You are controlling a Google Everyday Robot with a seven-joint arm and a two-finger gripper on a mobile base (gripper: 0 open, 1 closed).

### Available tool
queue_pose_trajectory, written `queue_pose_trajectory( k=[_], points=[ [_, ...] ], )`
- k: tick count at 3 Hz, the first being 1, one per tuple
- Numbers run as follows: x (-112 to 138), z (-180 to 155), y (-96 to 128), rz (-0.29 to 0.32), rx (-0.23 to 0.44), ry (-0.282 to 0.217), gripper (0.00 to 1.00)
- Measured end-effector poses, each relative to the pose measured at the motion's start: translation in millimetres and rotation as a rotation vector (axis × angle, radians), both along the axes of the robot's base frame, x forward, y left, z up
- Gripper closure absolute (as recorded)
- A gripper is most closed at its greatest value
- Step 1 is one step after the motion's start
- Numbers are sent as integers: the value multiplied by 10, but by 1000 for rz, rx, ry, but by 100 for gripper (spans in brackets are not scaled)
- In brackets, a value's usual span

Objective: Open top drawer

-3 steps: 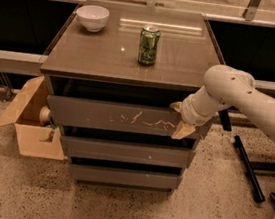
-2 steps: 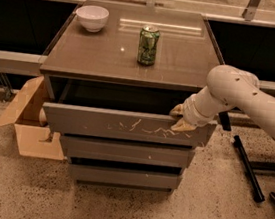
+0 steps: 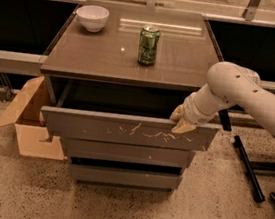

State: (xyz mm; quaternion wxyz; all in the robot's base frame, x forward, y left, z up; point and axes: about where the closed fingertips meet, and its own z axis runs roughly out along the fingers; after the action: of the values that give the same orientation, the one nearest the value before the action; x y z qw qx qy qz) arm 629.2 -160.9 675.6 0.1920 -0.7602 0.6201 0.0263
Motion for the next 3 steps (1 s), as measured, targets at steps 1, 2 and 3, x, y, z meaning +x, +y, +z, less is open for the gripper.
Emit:
queue_pose_trajectory(
  k=[1,2,3],
  points=[
    [0,-1,0,0,0,0,78],
    [0,-1,0,0,0,0,55],
    [0,-1,1,0,0,0,24]
  ],
)
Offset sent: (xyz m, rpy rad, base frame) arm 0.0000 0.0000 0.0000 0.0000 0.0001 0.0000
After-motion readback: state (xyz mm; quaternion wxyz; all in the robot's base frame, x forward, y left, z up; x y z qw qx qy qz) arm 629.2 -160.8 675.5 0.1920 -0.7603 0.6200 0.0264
